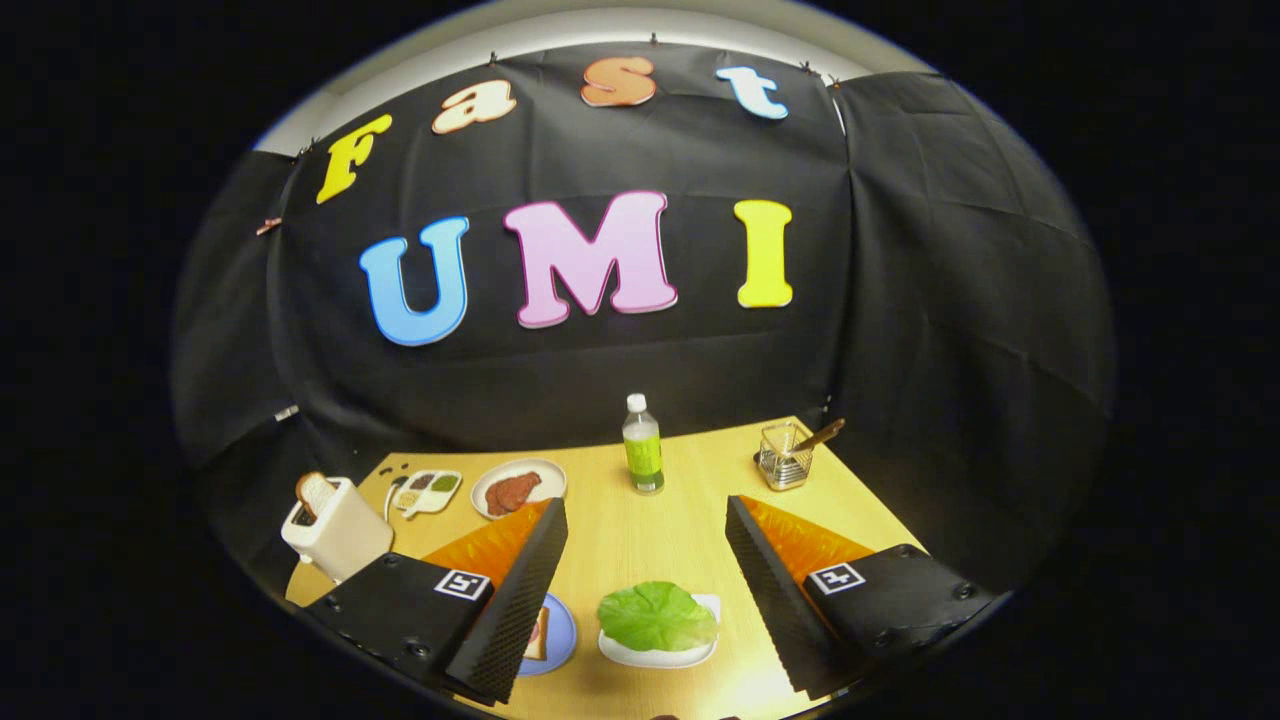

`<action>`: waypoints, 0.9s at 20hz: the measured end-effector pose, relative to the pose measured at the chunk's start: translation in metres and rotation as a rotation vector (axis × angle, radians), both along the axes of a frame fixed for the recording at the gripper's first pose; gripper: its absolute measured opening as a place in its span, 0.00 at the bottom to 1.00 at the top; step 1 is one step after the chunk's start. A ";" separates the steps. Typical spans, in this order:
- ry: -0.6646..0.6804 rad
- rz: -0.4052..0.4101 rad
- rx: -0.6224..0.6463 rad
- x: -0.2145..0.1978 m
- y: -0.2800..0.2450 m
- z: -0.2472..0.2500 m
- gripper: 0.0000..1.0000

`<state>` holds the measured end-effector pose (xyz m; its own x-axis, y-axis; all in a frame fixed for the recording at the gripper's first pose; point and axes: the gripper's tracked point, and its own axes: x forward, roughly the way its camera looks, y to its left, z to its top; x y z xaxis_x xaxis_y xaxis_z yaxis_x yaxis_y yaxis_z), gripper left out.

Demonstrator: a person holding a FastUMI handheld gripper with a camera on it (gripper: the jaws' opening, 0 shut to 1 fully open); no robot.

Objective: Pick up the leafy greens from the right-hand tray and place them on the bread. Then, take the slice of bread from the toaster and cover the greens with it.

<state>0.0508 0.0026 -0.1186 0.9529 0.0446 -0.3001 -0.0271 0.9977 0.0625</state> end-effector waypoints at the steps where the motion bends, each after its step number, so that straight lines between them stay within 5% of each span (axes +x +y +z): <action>1: 0.027 0.009 -0.011 0.004 0.000 -0.011 0.99; 18: 0.551 0.138 -0.146 0.032 0.004 -0.251 0.99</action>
